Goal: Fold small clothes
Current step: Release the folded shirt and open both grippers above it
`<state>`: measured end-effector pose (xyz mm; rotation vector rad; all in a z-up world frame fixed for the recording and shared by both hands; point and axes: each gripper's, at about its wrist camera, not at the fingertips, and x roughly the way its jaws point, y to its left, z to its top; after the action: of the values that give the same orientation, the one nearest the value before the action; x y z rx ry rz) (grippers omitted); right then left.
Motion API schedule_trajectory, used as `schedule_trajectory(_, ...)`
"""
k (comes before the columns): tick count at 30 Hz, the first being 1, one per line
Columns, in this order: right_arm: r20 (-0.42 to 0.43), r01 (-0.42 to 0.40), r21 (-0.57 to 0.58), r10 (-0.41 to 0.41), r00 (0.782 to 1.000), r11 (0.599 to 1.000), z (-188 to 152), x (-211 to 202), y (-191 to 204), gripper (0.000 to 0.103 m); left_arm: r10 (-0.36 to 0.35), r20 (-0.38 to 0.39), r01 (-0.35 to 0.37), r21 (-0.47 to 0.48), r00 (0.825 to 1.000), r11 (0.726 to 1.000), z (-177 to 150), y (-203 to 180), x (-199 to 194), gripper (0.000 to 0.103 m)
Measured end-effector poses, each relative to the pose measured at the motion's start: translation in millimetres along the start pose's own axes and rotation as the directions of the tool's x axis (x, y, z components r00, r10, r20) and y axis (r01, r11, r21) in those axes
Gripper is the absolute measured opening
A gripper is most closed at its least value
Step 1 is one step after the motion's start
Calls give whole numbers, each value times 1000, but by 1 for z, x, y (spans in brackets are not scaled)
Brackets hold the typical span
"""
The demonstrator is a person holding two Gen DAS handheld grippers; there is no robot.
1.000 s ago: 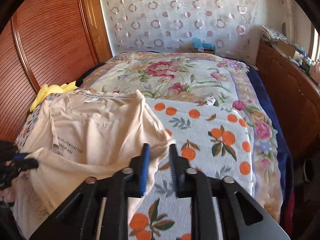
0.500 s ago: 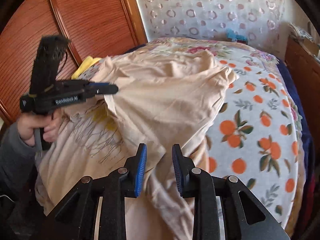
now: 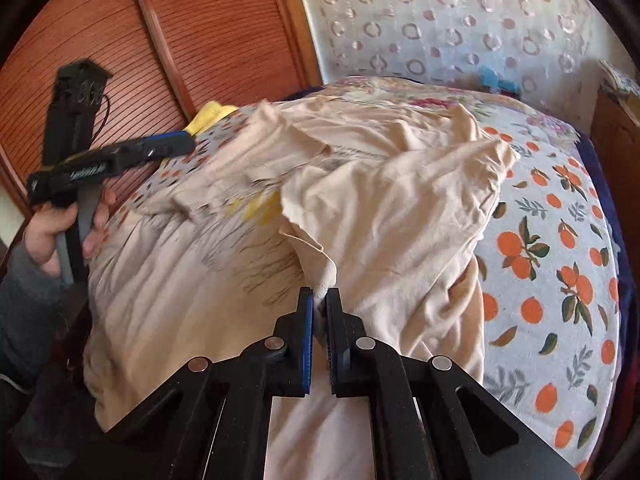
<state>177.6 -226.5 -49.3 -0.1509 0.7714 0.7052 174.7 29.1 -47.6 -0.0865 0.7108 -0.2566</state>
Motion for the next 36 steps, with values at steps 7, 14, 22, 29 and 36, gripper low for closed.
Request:
schedule_trajectory(7, -93, 28, -82, -35, 995, 996, -21, -5, 15, 34, 56, -5, -56, 8, 998, 998, -6, 25, -11, 69)
schedule_trajectory(14, -44, 36, -73, -39, 998, 997, -17, -22, 12, 42, 64, -32, -64, -9, 997, 998, -9, 42, 4, 69)
schedule_trajectory(22, 18, 146, -15, -146, 989, 989, 24, -27, -32, 43, 94, -59, -92, 24, 994, 995, 12, 58, 33, 69)
schedule_trajectory(29, 42, 206, 25, -207, 977, 978, 53, -14, -54, 52, 119, -82, -117, 32, 989, 993, 27, 71, 51, 69)
schedule_trajectory(36, 28, 224, 29, -225, 974, 974, 73, 10, -75, 57, 127, -109, -125, 28, 986, 992, 39, 84, 71, 69)
